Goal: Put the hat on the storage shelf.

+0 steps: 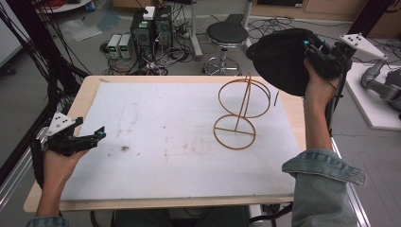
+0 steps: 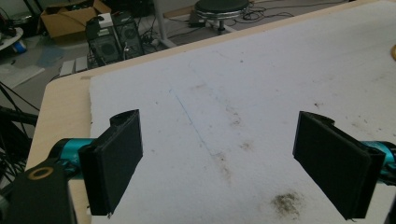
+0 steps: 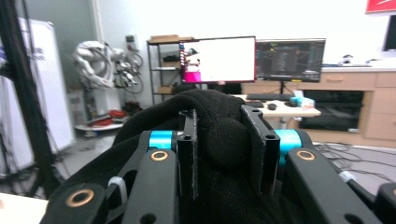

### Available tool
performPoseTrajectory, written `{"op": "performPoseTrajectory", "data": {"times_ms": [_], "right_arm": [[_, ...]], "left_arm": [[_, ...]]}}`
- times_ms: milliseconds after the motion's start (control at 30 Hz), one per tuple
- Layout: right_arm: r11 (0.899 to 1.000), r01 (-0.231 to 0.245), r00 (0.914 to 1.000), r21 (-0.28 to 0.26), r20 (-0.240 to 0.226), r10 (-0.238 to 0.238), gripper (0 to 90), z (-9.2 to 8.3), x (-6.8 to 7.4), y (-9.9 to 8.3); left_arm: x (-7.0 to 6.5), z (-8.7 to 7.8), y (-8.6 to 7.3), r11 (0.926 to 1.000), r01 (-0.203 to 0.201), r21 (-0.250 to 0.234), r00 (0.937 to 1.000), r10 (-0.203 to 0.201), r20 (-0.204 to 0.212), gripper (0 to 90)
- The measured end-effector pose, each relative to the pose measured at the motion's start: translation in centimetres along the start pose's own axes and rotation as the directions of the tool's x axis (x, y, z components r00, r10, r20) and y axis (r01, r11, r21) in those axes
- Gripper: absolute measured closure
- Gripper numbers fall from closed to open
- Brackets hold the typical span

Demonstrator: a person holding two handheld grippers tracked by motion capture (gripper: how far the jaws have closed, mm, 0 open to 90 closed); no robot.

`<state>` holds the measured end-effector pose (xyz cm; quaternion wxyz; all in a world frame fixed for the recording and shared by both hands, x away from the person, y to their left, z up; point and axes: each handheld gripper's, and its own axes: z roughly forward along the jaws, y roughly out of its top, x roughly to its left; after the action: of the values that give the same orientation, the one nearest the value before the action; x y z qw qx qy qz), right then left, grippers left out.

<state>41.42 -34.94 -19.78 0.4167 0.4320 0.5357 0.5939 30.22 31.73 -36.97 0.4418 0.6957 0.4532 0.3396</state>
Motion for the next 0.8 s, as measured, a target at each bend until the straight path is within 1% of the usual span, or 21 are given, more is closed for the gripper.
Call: {"op": "performPoseTrajectory", "data": {"times_ms": [33,100,133,167,233,333,367,433,533,600,633,667,800], "right_arm": [[1.000,-0.008,0.9999,-0.003,-0.010,0.008,69.9,-0.1,0.1,0.1],[1.000,-0.001,0.9998,-0.011,-0.020,0.001,69.9,-0.2,0.4,0.4],[1.000,-0.006,0.9993,-0.015,-0.037,0.006,69.9,-0.3,0.6,0.6],[1.000,-0.006,0.9993,-0.015,-0.037,0.006,69.9,-0.3,0.6,0.6],[1.000,-0.013,0.9983,-0.019,-0.058,0.011,69.9,-0.4,1.0,0.8],[1.000,-0.009,0.9967,-0.019,-0.080,0.008,69.8,-0.6,1.5,1.0],[1.000,-0.017,0.9946,-0.021,-0.103,0.015,69.8,-0.7,1.8,1.1],[1.000,-0.018,0.9939,-0.021,-0.109,0.016,69.8,-0.8,2.0,1.1],[0.999,-0.022,0.9900,-0.025,-0.140,0.019,69.8,-0.8,2.5,1.2],[1.000,-0.026,0.9876,-0.016,-0.155,0.023,69.8,-0.9,2.8,1.3],[1.000,-0.019,0.9851,-0.016,-0.171,0.016,69.8,-0.9,3.2,1.3],[1.000,-0.019,0.9851,-0.016,-0.171,0.016,69.8,-0.9,3.2,1.3],[1.000,-0.021,0.9798,-0.012,-0.199,0.018,69.7,-1.0,3.8,1.3]], "left_arm": [[0.0,0.0,0.0,1.0000,0.001,0.000,1.0000,-0.001,-0.001,16.2],[0.0,0.0,0.0,1.0000,-0.002,0.001,1.0000,0.002,0.000,16.2],[-0.1,0.0,0.0,1.0000,0.000,-0.002,1.0000,0.000,0.001,16.1],[-0.1,0.0,0.1,1.0000,-0.003,0.001,1.0000,0.003,0.001,16.1],[-0.1,-0.1,0.1,1.0000,-0.004,0.000,1.0000,0.004,0.000,16.2],[-0.1,-0.1,0.1,1.0000,-0.002,-0.002,1.0000,0.002,0.000,16.2],[0.0,-0.1,0.1,1.0000,-0.002,-0.002,1.0000,0.002,0.000,16.2],[0.0,-0.1,0.1,1.0000,0.001,-0.004,1.0000,-0.001,0.000,16.2],[0.0,-0.1,0.1,1.0000,-0.001,-0.004,1.0000,0.001,0.001,16.2],[0.0,-0.1,0.1,1.0000,-0.002,-0.005,1.0000,0.002,0.001,16.2],[0.0,-0.1,0.2,1.0000,-0.003,-0.005,1.0000,0.003,0.001,16.2],[0.0,-0.1,0.2,1.0000,-0.002,-0.005,1.0000,0.002,0.000,16.2],[0.0,-0.1,0.2,1.0000,-0.001,-0.005,1.0000,0.001,0.001,16.2]]}}
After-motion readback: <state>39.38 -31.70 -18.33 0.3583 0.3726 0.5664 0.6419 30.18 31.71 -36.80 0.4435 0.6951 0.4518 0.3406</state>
